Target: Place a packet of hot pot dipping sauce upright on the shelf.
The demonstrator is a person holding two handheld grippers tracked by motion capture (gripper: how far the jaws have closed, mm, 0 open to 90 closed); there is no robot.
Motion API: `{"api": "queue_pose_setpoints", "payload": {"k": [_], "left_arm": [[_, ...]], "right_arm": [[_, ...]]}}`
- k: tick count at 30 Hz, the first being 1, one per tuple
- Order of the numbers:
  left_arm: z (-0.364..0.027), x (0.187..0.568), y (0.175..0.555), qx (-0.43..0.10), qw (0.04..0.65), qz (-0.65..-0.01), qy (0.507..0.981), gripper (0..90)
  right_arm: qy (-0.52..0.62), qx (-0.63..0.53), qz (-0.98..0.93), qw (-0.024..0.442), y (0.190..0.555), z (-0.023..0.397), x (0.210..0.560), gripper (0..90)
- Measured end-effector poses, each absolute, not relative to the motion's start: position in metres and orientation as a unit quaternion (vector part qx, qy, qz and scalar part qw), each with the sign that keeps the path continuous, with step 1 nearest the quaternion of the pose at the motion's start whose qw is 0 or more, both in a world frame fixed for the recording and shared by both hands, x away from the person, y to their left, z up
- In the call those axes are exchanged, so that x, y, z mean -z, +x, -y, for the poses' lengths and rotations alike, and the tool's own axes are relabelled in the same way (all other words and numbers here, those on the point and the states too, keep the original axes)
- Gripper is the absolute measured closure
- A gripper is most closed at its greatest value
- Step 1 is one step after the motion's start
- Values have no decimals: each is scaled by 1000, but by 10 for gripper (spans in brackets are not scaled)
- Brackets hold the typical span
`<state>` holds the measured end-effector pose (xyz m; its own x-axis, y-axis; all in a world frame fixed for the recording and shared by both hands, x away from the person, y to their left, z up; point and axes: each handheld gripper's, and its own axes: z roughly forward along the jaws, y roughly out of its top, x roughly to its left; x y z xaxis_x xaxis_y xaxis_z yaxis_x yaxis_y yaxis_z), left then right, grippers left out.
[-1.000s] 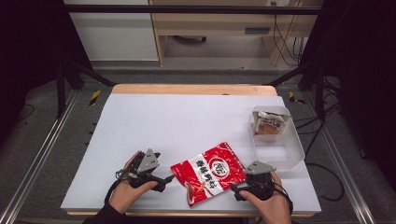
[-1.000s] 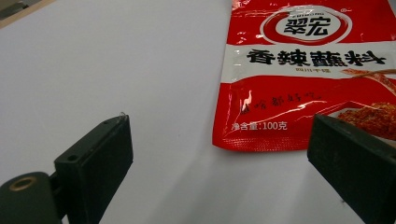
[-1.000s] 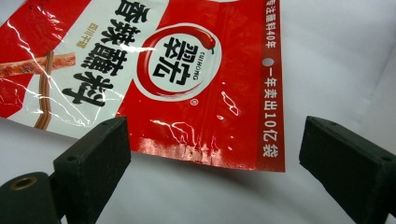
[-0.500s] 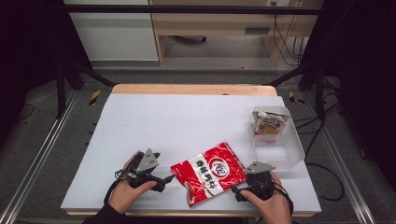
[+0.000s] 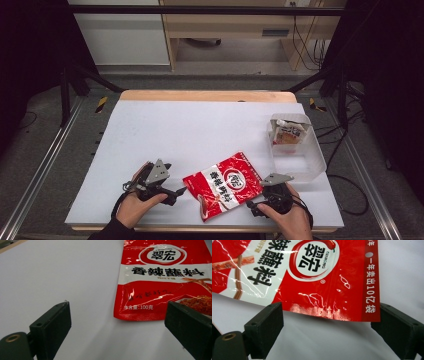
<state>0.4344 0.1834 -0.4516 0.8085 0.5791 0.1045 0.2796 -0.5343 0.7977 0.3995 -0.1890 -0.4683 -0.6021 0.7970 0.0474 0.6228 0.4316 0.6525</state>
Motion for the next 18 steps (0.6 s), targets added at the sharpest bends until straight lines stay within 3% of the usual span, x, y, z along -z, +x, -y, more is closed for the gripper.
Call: {"api": "queue_pose_setpoints", "payload": {"k": [8,18], "left_arm": [[-184,451,434,-183,412,-249,857,71],[-187,450,436,-189,410,-252,856,73]], "right_arm": [[415,-340,-833,139,398,185,464,180],[402,-351,-830,162,397,178,457,364]]}}
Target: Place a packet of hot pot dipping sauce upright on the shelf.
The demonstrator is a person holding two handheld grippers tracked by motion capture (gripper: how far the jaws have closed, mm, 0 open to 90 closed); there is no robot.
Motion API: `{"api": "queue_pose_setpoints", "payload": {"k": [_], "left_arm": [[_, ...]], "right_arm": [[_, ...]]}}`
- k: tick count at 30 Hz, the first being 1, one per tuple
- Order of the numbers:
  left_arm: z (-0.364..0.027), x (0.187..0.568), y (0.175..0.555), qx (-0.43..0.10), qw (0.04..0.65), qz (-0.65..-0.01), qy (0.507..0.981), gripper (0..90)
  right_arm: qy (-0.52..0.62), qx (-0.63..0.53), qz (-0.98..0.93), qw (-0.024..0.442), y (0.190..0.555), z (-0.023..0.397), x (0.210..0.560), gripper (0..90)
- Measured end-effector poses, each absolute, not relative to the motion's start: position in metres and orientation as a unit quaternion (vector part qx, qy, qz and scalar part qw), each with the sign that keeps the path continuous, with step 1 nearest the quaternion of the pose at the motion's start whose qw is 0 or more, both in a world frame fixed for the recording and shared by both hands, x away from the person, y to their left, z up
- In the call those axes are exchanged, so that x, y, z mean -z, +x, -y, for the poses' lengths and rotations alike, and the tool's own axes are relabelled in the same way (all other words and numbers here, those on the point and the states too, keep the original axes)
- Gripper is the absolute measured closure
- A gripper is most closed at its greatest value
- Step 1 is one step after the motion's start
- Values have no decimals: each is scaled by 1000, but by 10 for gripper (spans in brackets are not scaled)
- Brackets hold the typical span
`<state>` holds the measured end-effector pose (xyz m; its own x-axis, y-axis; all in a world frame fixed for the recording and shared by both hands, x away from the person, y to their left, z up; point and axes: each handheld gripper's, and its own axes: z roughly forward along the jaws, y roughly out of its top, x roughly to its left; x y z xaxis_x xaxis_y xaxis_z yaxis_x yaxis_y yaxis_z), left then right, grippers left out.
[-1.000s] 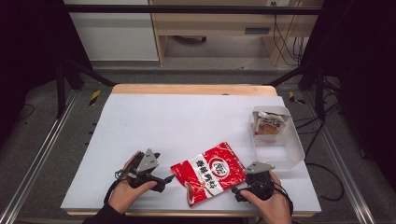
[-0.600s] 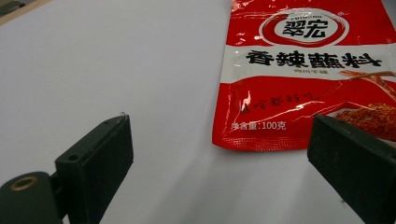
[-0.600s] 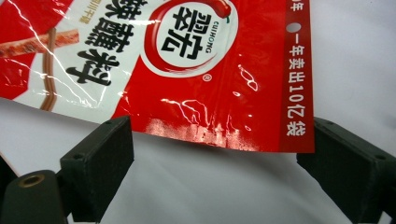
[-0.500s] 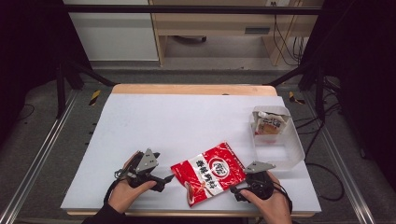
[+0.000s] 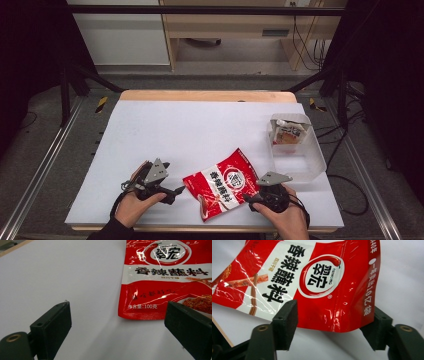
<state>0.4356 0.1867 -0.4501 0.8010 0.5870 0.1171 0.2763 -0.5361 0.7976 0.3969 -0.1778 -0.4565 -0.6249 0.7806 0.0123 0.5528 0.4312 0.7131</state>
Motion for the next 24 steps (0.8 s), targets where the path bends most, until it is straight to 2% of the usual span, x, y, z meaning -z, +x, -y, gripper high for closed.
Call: {"api": "queue_pose_setpoints", "payload": {"k": [13,19,24], "left_arm": [[-187,450,435,-191,407,-250,858,77],[-188,450,434,-193,406,-252,857,78],[-192,449,435,-194,406,-256,856,78]], "right_arm": [[409,-359,-818,188,401,176,451,786],[387,-359,-822,213,406,166,444,898],[365,-354,-830,230,415,157,434,900]]}}
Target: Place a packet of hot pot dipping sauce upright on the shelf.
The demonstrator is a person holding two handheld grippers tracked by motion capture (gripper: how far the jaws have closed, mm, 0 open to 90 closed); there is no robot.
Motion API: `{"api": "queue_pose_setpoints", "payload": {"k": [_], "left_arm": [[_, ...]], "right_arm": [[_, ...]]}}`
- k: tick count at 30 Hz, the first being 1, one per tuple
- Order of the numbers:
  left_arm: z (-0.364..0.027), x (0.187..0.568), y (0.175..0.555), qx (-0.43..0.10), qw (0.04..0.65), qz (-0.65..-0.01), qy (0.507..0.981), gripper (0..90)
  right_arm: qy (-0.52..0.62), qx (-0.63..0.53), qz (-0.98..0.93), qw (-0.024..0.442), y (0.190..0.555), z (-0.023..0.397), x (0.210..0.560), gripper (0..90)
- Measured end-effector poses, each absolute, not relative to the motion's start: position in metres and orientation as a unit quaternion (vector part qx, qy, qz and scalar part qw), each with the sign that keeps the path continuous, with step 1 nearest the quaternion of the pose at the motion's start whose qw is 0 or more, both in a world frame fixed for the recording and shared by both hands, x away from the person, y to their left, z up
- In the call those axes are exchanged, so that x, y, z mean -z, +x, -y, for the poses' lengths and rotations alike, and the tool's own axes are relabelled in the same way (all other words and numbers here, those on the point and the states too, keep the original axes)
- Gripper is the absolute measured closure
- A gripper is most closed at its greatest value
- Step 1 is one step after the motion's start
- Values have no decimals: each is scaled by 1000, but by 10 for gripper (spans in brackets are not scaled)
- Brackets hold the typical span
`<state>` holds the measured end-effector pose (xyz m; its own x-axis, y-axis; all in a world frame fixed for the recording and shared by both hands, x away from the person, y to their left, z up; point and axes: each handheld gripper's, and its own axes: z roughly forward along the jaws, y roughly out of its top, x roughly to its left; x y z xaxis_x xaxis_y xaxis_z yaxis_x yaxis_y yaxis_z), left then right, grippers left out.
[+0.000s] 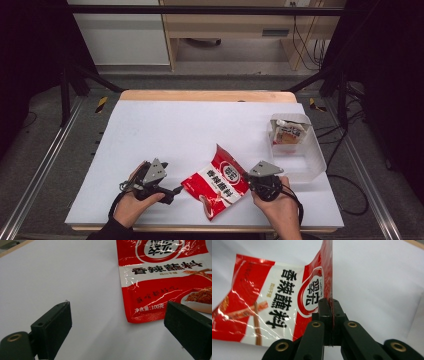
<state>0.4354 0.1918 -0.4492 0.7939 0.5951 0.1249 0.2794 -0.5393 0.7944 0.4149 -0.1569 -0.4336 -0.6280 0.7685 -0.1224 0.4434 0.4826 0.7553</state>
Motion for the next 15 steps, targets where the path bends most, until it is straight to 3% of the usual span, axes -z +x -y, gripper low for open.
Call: {"api": "queue_pose_setpoints", "payload": {"k": [15], "left_arm": [[-204,445,439,-198,413,-270,847,81]], "right_arm": [[281,-354,-856,251,464,114,394,900]]}}
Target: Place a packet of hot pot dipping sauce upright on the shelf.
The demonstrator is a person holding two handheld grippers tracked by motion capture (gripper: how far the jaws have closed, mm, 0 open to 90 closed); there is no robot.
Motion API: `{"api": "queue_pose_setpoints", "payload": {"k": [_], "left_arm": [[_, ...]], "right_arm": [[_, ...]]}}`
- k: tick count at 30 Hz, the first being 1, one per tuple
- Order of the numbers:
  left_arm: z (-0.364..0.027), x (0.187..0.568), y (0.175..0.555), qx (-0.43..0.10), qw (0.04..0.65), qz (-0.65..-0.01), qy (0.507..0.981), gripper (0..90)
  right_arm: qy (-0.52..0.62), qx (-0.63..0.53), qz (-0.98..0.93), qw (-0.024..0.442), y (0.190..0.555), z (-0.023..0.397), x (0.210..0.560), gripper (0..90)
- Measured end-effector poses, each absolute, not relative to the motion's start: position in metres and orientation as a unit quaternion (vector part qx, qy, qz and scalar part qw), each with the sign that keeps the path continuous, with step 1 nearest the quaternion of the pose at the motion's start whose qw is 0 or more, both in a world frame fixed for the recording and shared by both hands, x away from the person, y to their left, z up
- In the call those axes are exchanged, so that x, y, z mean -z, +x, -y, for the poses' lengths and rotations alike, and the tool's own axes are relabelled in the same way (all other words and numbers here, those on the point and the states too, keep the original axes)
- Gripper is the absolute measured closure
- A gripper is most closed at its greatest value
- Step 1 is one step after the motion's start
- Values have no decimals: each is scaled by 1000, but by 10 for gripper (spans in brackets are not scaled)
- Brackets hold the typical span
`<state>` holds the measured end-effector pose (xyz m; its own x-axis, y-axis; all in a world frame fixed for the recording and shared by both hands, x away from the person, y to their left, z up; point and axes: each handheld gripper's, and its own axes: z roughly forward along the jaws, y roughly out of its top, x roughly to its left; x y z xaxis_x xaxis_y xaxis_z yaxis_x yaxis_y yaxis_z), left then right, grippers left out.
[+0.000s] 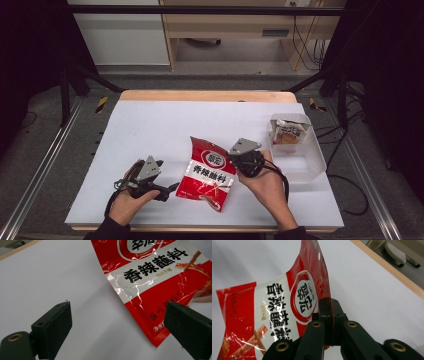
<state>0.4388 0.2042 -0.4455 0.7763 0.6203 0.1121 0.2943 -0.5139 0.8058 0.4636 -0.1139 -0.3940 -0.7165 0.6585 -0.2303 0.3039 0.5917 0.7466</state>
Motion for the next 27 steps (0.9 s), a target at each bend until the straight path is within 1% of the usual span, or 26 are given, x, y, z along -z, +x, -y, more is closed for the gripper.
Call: {"api": "queue_pose_setpoints", "payload": {"k": [6,14,17,20,24,27], "left_arm": [[-212,441,441,-204,413,-274,844,80],[-212,432,449,-209,413,-276,842,88],[-211,422,454,-213,418,-268,842,91],[-214,409,462,-212,422,-260,842,142],[-216,396,471,-206,428,-255,842,163],[-214,394,475,-204,426,-249,845,187]], "right_arm": [[251,-350,-861,271,469,100,391,900],[233,-368,-859,269,471,90,380,900],[229,-368,-859,274,470,88,373,900],[218,-371,-860,275,467,84,367,900],[211,-374,-861,273,467,80,361,900],[201,-378,-862,272,465,76,356,900]]}}
